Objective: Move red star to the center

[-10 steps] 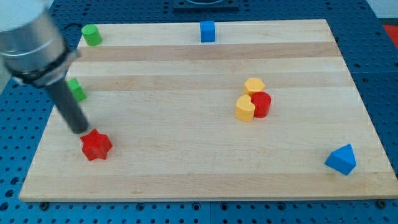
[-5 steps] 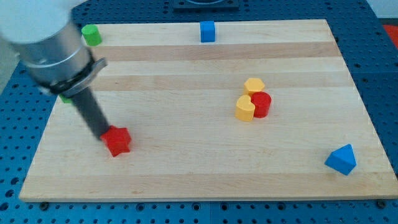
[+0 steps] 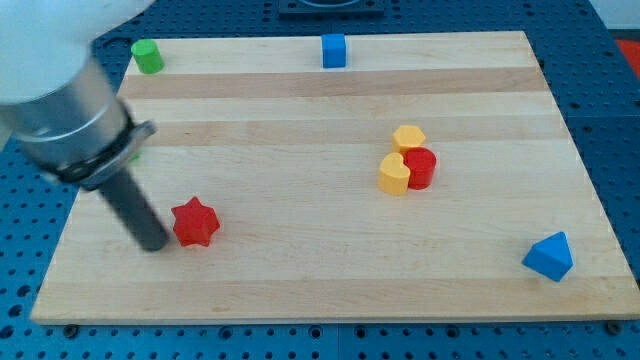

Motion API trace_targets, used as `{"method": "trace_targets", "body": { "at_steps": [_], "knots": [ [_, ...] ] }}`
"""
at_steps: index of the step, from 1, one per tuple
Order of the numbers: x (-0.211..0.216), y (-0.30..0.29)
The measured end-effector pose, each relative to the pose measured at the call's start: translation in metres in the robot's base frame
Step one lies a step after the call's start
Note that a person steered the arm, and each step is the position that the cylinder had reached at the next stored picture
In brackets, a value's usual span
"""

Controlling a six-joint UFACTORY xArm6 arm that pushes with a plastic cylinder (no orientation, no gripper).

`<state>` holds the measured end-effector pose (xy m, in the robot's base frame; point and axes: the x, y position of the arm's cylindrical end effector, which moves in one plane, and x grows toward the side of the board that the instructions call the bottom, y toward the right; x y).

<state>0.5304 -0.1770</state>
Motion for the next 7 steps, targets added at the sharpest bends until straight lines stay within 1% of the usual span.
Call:
{"method": "trace_targets", "body": {
  "at_steps": [1,2,3,4,5,6,7],
  "knots": [
    [-0.022,0.058],
    [-0.023,0.054],
    [-0.001,0.041],
    [0.004,0.070],
    [-0.020,0.124],
    [-0.049,0.162],
    [-0.037,0.159]
  ]
}}
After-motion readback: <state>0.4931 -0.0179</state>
